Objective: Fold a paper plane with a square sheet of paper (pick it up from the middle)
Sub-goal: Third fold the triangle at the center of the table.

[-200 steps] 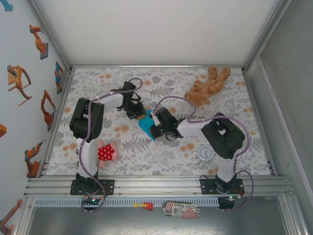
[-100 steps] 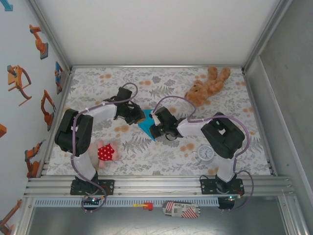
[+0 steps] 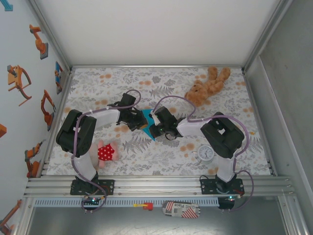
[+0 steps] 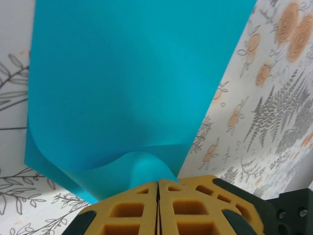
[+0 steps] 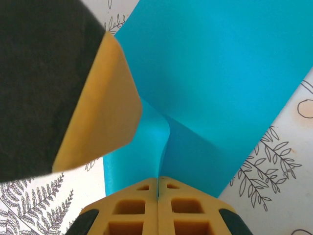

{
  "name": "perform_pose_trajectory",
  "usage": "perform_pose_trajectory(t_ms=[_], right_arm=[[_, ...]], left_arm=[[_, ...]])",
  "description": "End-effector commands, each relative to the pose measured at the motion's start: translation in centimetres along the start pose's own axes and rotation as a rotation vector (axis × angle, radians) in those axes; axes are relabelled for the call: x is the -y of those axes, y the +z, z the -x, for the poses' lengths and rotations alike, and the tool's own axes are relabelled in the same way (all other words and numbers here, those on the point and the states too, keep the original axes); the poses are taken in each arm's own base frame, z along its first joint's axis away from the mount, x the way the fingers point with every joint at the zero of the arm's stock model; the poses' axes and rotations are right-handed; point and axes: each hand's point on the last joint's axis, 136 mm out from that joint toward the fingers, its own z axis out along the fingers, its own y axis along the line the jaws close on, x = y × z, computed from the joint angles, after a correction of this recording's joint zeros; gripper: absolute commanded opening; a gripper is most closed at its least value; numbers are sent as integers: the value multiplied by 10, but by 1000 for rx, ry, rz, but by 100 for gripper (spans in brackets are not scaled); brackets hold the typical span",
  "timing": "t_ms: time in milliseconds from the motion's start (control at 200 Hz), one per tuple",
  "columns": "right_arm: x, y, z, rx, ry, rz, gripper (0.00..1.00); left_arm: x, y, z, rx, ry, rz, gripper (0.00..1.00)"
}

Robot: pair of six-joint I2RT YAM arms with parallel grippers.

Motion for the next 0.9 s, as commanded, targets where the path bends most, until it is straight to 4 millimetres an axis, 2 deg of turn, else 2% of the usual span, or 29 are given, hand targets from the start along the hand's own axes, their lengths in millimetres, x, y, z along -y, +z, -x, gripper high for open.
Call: perform_pose_trajectory(t_ms=[0, 481, 891], right_arm=[[11, 5, -15, -59, 38, -35, 0], [12, 6, -16, -67, 55, -40, 0], [13, 5, -16, -68, 79, -40, 5]], left_arm=[[-10, 3, -8, -16, -29, 32, 10], [-27, 8, -10, -20, -47, 90, 9], [-33, 9, -10, -13, -58, 117, 9]])
